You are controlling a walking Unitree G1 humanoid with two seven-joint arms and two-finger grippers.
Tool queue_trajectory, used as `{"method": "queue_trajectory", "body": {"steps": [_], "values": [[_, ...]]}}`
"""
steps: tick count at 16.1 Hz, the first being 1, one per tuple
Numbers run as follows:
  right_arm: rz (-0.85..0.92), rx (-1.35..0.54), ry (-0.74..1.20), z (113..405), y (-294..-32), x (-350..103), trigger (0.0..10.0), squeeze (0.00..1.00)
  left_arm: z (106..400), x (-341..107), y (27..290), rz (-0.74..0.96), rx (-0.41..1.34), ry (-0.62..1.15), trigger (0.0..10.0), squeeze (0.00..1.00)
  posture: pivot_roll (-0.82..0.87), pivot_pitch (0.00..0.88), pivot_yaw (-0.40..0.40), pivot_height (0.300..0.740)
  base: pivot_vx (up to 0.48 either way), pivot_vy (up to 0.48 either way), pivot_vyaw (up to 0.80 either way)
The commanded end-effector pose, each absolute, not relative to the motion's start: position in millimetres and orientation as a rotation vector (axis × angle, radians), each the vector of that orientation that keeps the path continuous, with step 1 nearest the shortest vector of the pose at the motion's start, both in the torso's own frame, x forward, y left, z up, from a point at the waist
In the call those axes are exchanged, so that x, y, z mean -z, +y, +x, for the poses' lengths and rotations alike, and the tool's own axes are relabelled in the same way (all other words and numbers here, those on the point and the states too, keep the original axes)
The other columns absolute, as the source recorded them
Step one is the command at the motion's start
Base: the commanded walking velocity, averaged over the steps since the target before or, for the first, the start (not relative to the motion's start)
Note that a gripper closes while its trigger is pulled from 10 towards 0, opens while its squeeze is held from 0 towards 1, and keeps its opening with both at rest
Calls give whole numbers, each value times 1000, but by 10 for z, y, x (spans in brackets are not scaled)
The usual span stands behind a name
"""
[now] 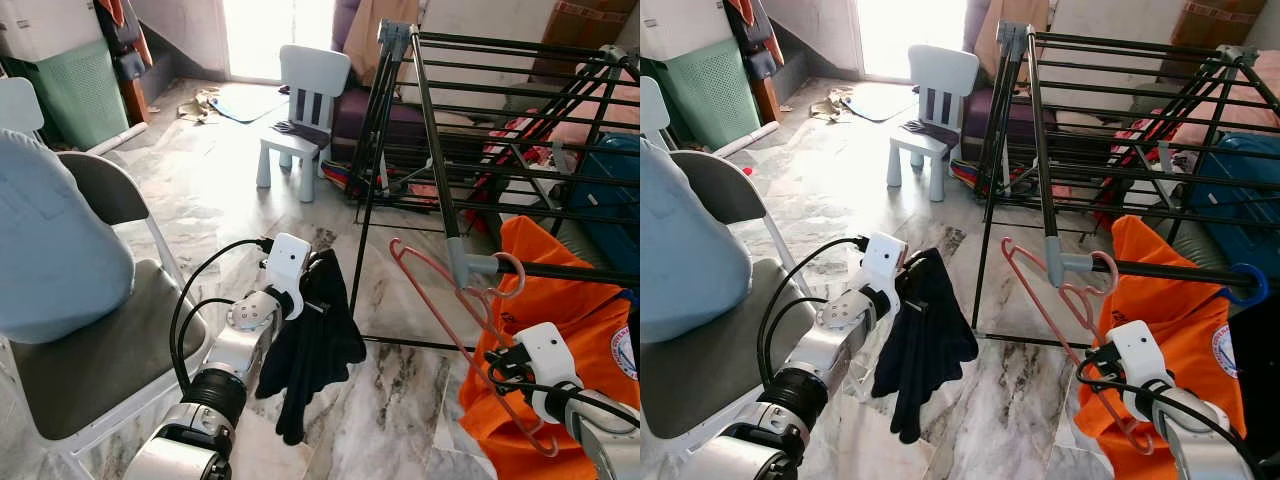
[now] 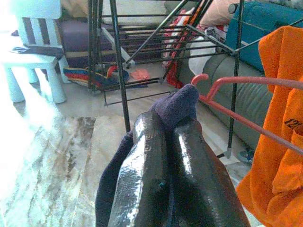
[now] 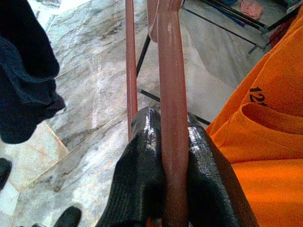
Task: Hang hanger
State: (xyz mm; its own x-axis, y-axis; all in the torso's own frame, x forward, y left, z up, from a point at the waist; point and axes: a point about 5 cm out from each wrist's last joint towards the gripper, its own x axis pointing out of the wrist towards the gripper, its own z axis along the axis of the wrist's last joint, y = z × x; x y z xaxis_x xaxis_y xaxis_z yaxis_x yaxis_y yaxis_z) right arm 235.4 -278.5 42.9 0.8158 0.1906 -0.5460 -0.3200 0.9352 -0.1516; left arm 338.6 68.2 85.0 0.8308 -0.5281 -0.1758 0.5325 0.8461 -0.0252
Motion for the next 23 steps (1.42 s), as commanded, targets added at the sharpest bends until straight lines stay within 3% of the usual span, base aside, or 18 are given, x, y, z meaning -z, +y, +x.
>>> {"method": "queue_trajectory", "body": {"steps": [1,2,3,4,5,14,15,16,17,23], "values": [[-237,-249,557,2331,-2832,-419,627,0,3412,-933,637,33,575,151,10000,0,-50,0,-69,740,0,0,0],[-231,-248,550,2335,-2824,-424,1529,0,3411,-931,637,34,575,152,10000,0,-50,0,-69,740,0,0,0],[-229,-241,542,2339,-2817,-429,7059,0,3408,-925,635,35,576,156,10000,0,-50,0,-69,740,0,0,0],[-219,-244,543,2333,-2811,-421,10000,0,3406,-920,633,36,577,158,10000,0,-50,0,-69,740,0,0,0],[-206,-247,545,2325,-2804,-411,10000,1000,3403,-914,631,38,580,161,10000,0,-50,0,-69,740,0,0,0],[-153,-276,525,2338,-2773,-464,10000,988,3388,-870,631,63,592,191,10000,0,-47,0,-68,740,0,0,0],[-145,-287,526,2329,-2768,-467,5216,957,3385,-862,632,67,594,196,10000,0,-47,0,-67,740,0,0,0],[-149,-283,530,2323,-2773,-466,0,380,3384,-861,632,68,594,197,10000,0,-49,0,-67,740,0,0,0],[-148,-282,533,2316,-2775,-465,0,0,3383,-859,631,70,596,199,10000,0,-49,0,-67,740,0,0,0],[-121,-236,523,2226,-2779,-468,0,0,3380,-846,619,78,601,214,10000,0,-50,0,-68,740,0,0,0]]}}
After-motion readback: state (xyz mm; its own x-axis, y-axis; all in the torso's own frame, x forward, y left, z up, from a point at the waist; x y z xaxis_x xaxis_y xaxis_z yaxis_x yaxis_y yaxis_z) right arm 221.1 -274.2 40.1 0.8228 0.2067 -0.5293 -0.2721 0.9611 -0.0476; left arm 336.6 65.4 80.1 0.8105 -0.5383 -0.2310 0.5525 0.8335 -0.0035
